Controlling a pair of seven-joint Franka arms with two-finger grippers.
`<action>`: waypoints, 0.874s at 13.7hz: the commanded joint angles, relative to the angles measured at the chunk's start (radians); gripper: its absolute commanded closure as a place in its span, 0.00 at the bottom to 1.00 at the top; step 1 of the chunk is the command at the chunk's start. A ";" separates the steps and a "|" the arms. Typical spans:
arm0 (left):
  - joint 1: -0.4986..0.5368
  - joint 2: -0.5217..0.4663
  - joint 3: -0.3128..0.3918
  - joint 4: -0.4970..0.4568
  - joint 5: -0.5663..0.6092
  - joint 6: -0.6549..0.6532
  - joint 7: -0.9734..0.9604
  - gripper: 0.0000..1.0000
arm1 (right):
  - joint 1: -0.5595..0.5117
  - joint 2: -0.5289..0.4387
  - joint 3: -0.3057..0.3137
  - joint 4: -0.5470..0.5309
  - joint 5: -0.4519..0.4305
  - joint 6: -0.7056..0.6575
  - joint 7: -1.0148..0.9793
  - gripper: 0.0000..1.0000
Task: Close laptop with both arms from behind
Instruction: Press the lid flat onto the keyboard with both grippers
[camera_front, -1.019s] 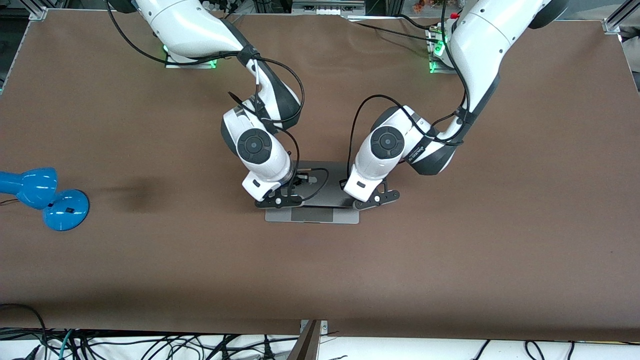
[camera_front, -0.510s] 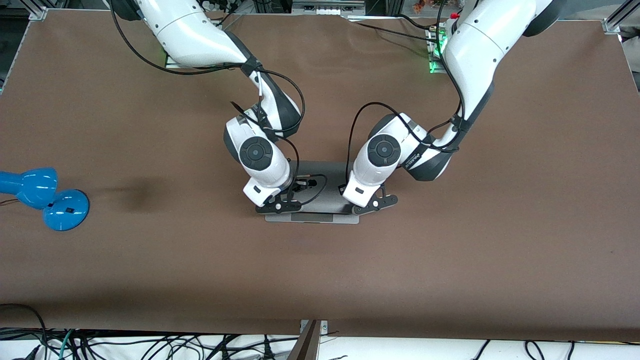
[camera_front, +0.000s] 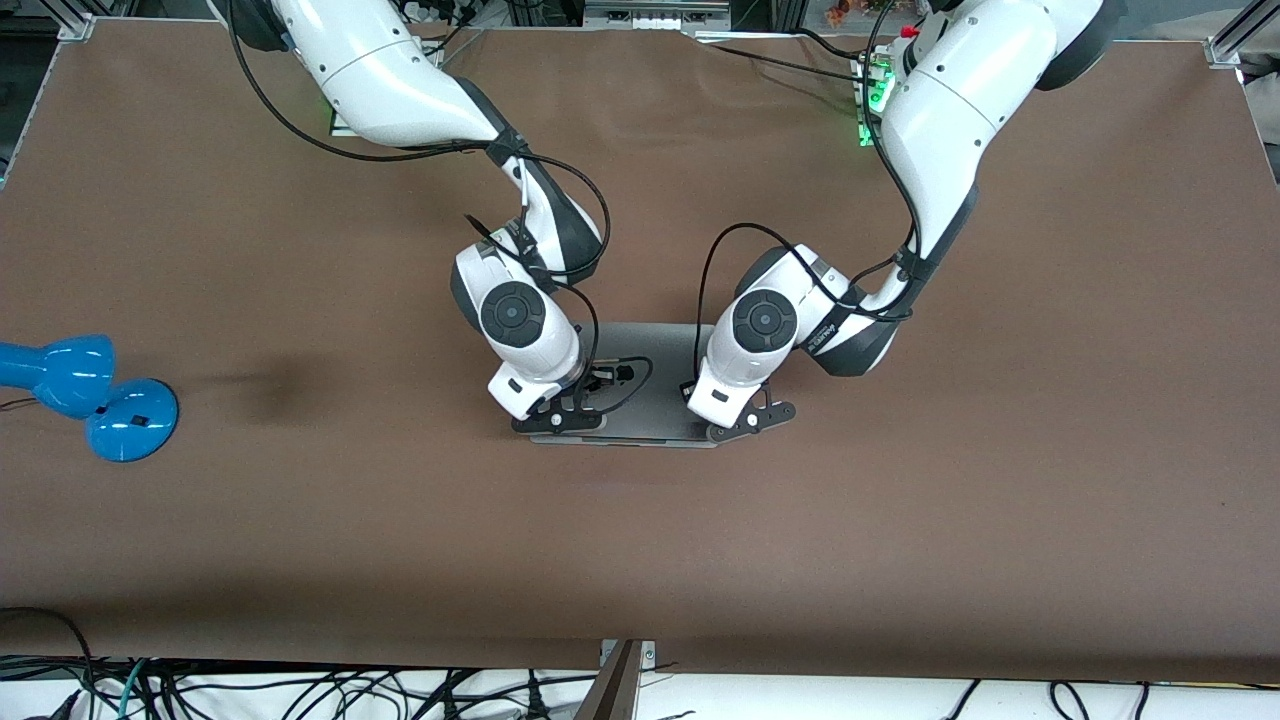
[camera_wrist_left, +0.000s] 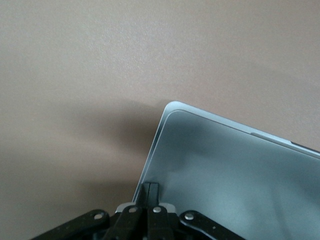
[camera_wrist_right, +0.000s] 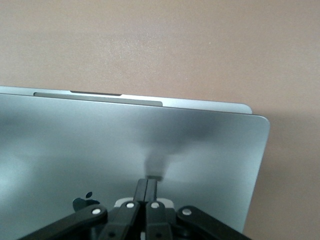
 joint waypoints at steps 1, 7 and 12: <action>-0.022 0.040 0.013 0.057 0.037 -0.024 -0.023 1.00 | -0.002 0.032 -0.002 -0.002 -0.015 0.064 -0.027 1.00; -0.023 0.066 0.013 0.077 0.051 -0.022 -0.029 1.00 | 0.001 0.066 -0.012 -0.002 -0.033 0.109 -0.027 1.00; -0.026 0.072 0.013 0.077 0.051 -0.022 -0.033 1.00 | -0.002 0.072 -0.012 -0.002 -0.035 0.126 -0.030 1.00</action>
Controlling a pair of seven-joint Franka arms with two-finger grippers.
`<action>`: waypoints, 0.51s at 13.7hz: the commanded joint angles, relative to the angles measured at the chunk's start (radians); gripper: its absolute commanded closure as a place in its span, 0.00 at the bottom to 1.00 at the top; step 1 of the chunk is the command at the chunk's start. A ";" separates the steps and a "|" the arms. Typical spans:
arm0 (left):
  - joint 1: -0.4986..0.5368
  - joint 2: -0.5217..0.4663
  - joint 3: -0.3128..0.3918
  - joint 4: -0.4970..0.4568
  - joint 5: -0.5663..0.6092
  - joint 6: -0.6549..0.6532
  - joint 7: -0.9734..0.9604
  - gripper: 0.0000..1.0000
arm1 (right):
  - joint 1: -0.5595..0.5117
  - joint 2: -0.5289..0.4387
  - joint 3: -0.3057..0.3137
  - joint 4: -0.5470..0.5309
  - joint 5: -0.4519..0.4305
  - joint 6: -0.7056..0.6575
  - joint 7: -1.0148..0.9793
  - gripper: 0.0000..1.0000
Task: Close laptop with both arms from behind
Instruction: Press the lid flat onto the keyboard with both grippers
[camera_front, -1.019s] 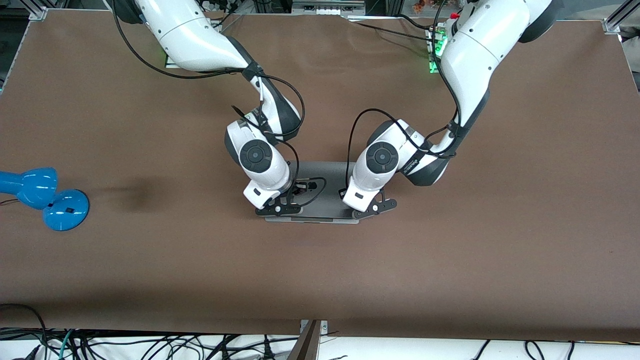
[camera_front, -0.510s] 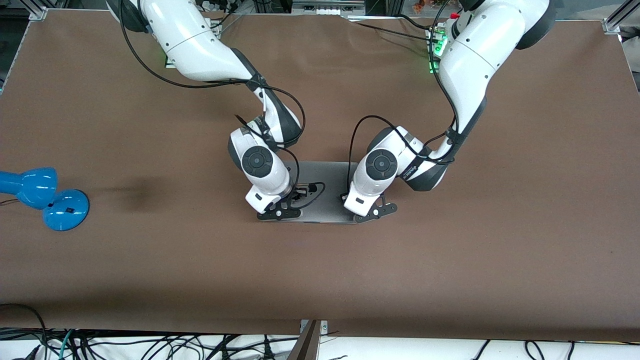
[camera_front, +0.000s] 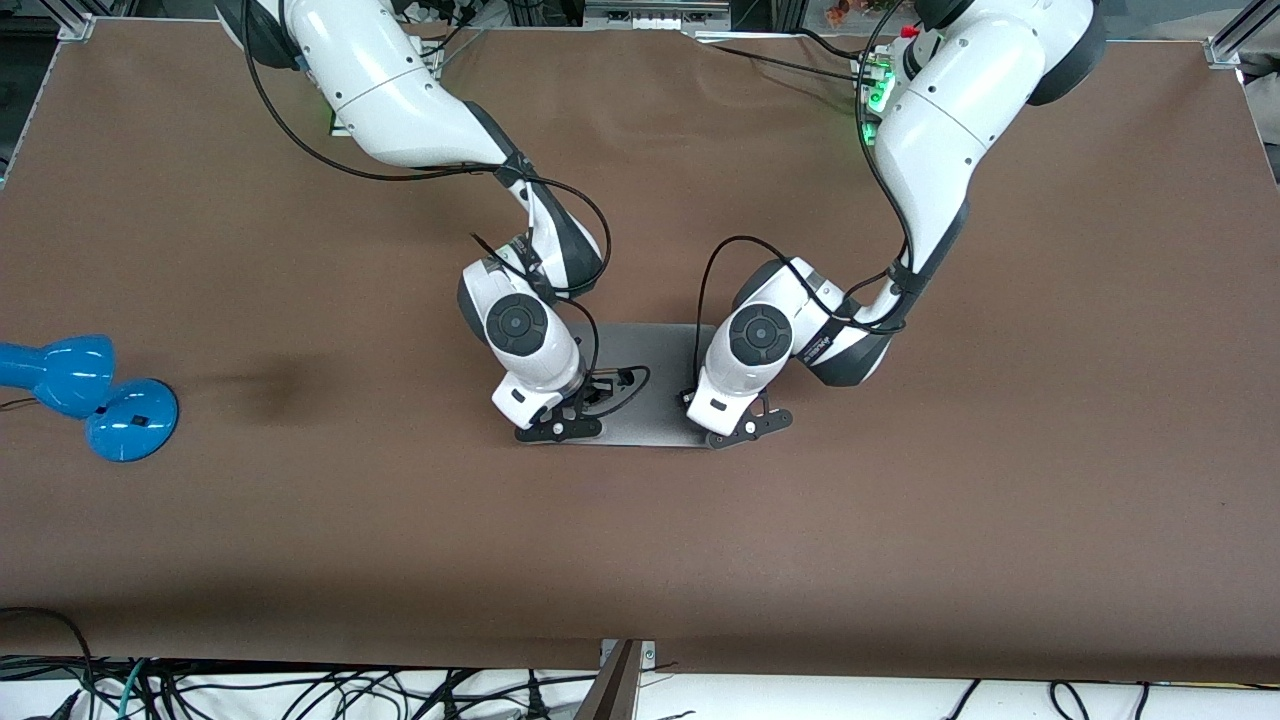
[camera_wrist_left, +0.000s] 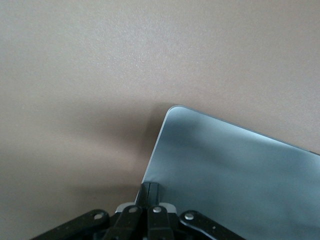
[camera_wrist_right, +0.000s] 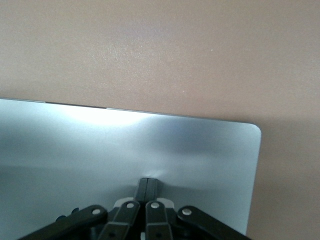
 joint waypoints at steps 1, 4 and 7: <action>-0.020 0.023 0.010 0.044 0.041 -0.022 -0.029 1.00 | -0.004 0.019 -0.003 -0.001 -0.018 0.044 -0.013 1.00; -0.019 0.019 0.010 0.044 0.043 -0.022 -0.029 0.79 | -0.015 0.013 -0.003 0.005 -0.007 0.031 -0.013 1.00; -0.008 -0.010 0.010 0.042 0.052 -0.025 -0.027 0.00 | -0.015 -0.004 -0.002 0.028 -0.002 -0.047 0.001 0.98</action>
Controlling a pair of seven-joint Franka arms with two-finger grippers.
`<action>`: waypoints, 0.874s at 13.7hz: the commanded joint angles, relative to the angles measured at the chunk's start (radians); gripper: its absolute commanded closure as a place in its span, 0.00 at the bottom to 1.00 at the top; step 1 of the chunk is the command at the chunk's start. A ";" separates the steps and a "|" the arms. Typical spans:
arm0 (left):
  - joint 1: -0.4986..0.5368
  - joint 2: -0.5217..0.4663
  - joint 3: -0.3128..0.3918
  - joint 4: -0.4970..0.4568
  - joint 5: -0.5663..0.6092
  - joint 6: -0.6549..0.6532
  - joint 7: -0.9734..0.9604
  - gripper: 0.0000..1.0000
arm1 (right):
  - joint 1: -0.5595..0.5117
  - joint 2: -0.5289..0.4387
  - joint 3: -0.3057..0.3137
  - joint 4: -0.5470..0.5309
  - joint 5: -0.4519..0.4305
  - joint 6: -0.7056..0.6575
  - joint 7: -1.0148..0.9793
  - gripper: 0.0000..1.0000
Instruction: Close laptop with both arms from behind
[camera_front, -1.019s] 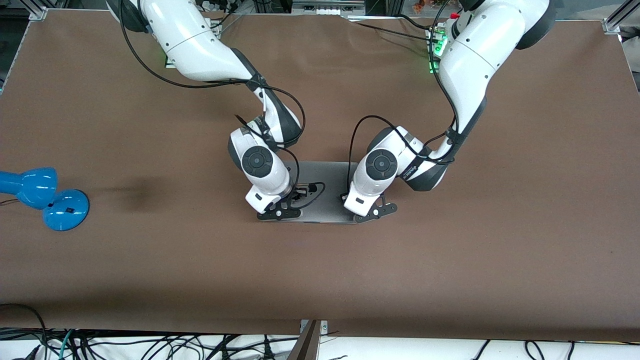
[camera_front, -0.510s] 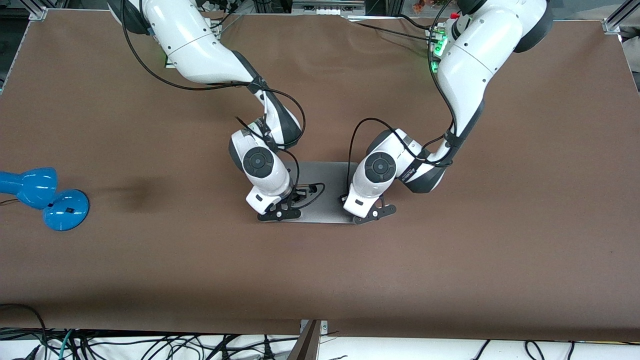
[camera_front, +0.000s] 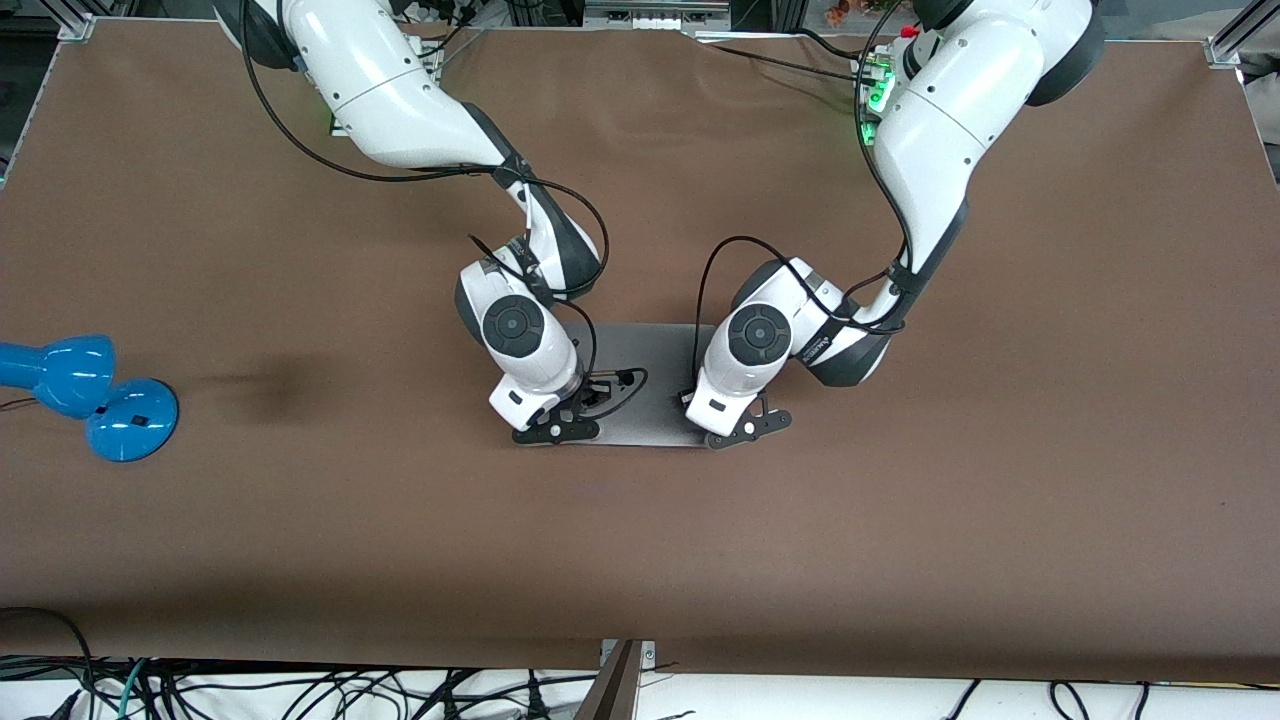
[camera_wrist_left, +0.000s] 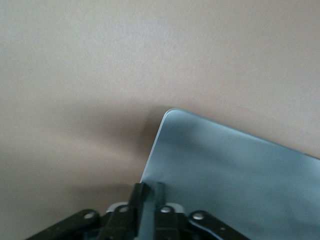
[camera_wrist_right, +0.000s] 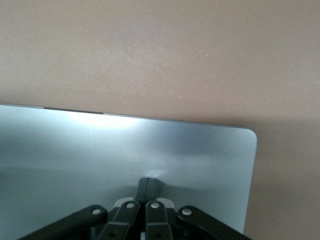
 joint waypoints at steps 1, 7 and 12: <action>-0.005 -0.023 0.009 0.023 0.049 -0.031 -0.025 0.00 | -0.007 -0.010 0.000 0.028 0.000 -0.074 0.021 0.89; 0.042 -0.097 0.006 0.001 0.047 -0.152 0.080 0.00 | -0.030 -0.139 0.004 0.039 0.016 -0.209 0.046 0.10; 0.096 -0.201 0.007 -0.126 0.049 -0.149 0.167 0.00 | -0.116 -0.271 0.046 0.114 0.010 -0.505 0.048 0.01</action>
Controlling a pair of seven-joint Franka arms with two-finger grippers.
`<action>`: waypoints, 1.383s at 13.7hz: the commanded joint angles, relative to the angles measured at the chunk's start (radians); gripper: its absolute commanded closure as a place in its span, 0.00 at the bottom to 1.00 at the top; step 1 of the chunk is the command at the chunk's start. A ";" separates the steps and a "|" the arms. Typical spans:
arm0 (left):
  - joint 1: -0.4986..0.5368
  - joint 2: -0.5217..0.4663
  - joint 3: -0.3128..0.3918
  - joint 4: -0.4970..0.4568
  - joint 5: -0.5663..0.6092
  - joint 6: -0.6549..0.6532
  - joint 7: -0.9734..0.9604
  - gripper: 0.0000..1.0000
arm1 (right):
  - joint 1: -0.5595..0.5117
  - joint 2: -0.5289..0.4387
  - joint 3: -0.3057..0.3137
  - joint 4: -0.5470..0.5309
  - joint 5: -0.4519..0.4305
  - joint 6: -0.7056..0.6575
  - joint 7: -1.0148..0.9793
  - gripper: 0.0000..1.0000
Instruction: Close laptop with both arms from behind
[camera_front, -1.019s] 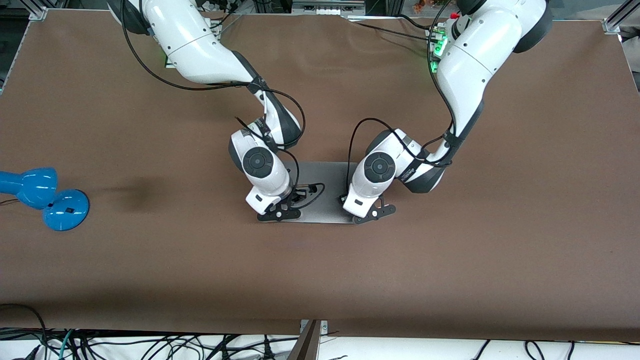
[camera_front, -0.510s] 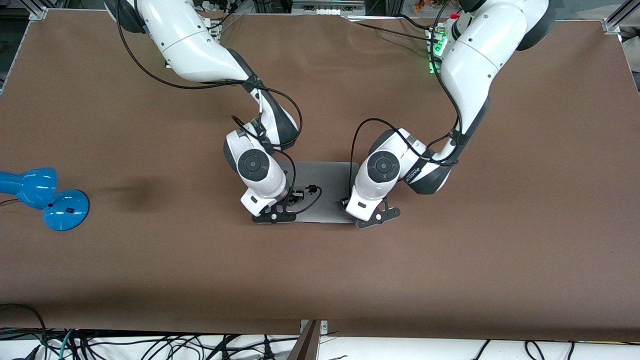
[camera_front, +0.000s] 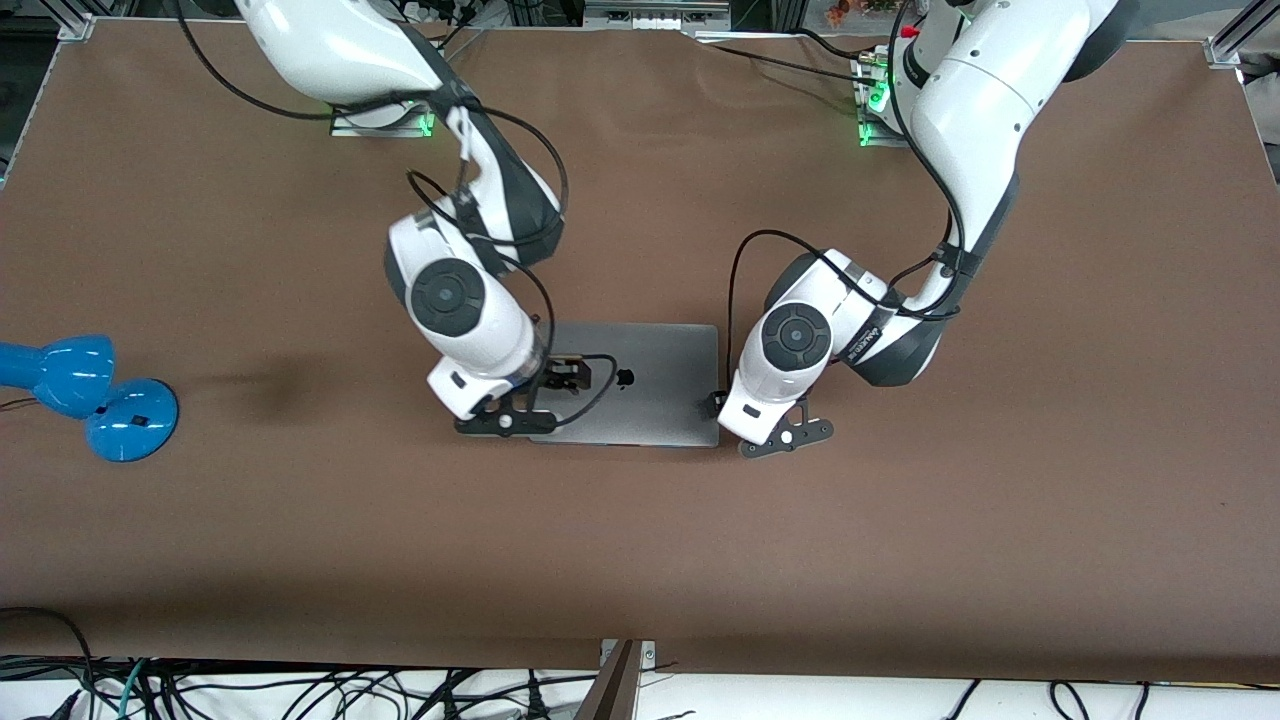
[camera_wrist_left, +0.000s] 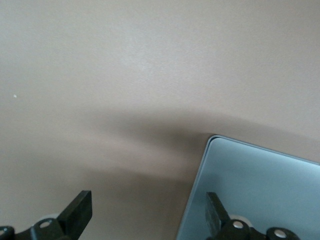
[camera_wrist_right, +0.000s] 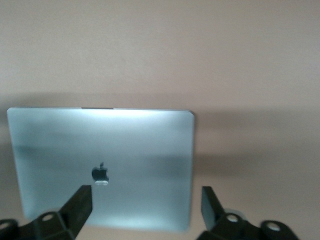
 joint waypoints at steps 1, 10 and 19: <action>0.049 -0.127 -0.001 -0.141 0.028 0.006 0.058 0.00 | -0.061 -0.069 0.044 0.056 0.003 -0.180 0.007 0.01; 0.052 -0.531 0.156 -0.440 -0.136 0.007 0.308 0.00 | -0.231 -0.273 0.065 0.082 -0.010 -0.406 -0.048 0.00; 0.011 -0.893 0.391 -0.573 -0.260 -0.163 0.665 0.00 | -0.458 -0.336 0.122 0.082 -0.096 -0.428 -0.277 0.00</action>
